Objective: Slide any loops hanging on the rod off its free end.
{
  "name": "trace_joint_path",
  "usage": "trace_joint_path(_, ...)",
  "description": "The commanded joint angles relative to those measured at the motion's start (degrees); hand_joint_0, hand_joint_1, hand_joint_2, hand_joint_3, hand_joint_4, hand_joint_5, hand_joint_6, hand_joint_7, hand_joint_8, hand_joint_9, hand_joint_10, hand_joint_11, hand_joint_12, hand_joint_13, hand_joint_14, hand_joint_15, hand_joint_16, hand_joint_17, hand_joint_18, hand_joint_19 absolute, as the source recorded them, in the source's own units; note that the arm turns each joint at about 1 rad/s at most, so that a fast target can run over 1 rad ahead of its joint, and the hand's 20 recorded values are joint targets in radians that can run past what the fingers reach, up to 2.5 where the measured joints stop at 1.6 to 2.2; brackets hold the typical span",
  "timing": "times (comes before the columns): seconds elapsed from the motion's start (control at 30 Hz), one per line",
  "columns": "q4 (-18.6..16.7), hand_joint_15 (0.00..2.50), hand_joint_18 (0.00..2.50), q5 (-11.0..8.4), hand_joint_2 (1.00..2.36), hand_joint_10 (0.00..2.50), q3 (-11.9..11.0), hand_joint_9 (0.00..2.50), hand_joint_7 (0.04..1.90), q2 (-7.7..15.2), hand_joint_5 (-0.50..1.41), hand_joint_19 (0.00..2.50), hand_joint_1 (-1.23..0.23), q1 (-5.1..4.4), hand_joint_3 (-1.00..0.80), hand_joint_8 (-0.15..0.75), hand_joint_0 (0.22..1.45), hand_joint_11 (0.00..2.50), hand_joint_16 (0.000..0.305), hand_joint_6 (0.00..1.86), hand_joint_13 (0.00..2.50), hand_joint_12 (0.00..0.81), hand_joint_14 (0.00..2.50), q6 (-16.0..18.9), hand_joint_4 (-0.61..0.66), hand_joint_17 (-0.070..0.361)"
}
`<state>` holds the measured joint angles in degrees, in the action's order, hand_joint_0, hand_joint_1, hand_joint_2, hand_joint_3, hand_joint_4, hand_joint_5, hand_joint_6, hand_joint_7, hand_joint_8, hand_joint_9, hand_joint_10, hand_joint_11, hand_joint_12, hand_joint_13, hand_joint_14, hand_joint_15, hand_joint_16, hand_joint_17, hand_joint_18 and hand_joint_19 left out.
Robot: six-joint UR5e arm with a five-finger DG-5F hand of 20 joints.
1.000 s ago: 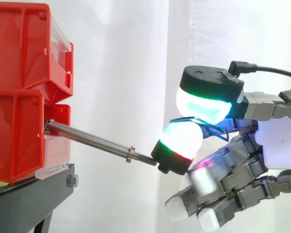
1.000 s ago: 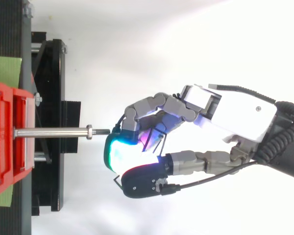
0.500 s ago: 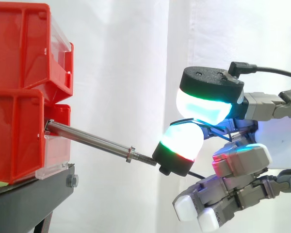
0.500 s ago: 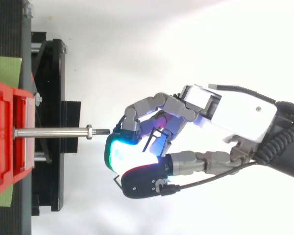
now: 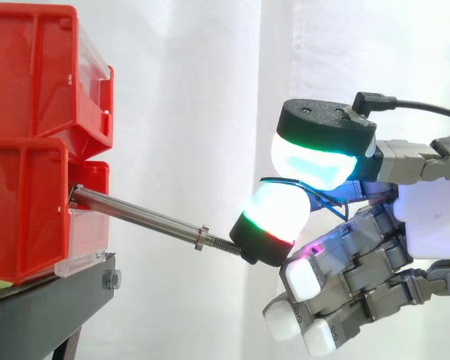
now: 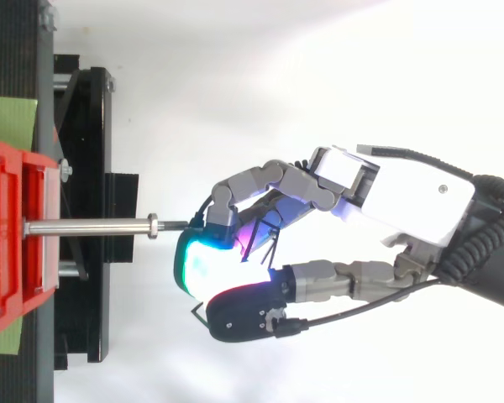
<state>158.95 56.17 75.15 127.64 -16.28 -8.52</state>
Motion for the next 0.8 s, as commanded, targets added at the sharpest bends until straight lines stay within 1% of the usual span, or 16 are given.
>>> trace_joint_path(0.0, 0.0, 0.37, 0.64, 0.00, 1.01, 0.02, 0.0, 0.82, 1.01, 0.0, -0.18, 0.49, -0.66, 0.02, -0.30, 0.286, 0.61, 0.46, 0.057, 0.91, 0.75, 0.355, 0.02, 0.0, 0.09, 0.129)
trace_joint_path(0.2, 0.0, 0.39, 0.64, -0.09, 1.02, 0.02, 0.0, 0.81, 1.01, 0.1, -0.18, 0.49, -0.68, 0.02, -0.28, 0.285, 0.62, 0.46, 0.057, 0.91, 0.75, 0.356, 0.02, 0.1, 0.09, 0.128)
trace_joint_path(0.37, 0.0, 0.45, 0.64, -0.18, 1.02, 0.03, 0.0, 0.81, 0.97, 0.0, -0.20, 0.49, -0.75, -0.16, -0.28, 0.264, 0.63, 0.63, 0.058, 0.92, 0.76, 0.365, 0.02, 0.6, 0.11, 0.129)
trace_joint_path(0.53, 0.0, 0.45, 0.64, -0.18, 1.01, 0.03, 0.0, 0.81, 0.93, 0.0, -0.21, 0.49, -0.81, -0.16, -0.35, 0.253, 0.66, 0.66, 0.057, 0.93, 0.76, 0.363, 0.02, 0.9, 0.12, 0.129)
trace_joint_path(0.6, 0.0, 0.46, 0.65, -0.18, 1.01, 0.03, 0.0, 0.82, 0.93, 0.0, -0.21, 0.48, -0.80, -0.16, -0.40, 0.254, 0.66, 0.67, 0.057, 0.93, 0.76, 0.362, 0.02, 0.9, 0.12, 0.128)
trace_joint_path(0.67, 0.0, 0.46, 0.65, -0.18, 1.01, 0.03, 0.0, 0.83, 0.95, 0.0, -0.20, 0.48, -0.79, -0.16, -0.40, 0.255, 0.66, 0.67, 0.057, 0.93, 0.77, 0.361, 0.02, 0.9, 0.12, 0.128)
trace_joint_path(0.77, 0.0, 0.46, 0.66, -0.18, 1.01, 0.03, 0.0, 0.85, 0.97, 0.0, -0.19, 0.49, -0.73, -0.16, -0.38, 0.261, 0.66, 0.68, 0.056, 0.94, 0.77, 0.365, 0.02, 0.9, 0.11, 0.127)
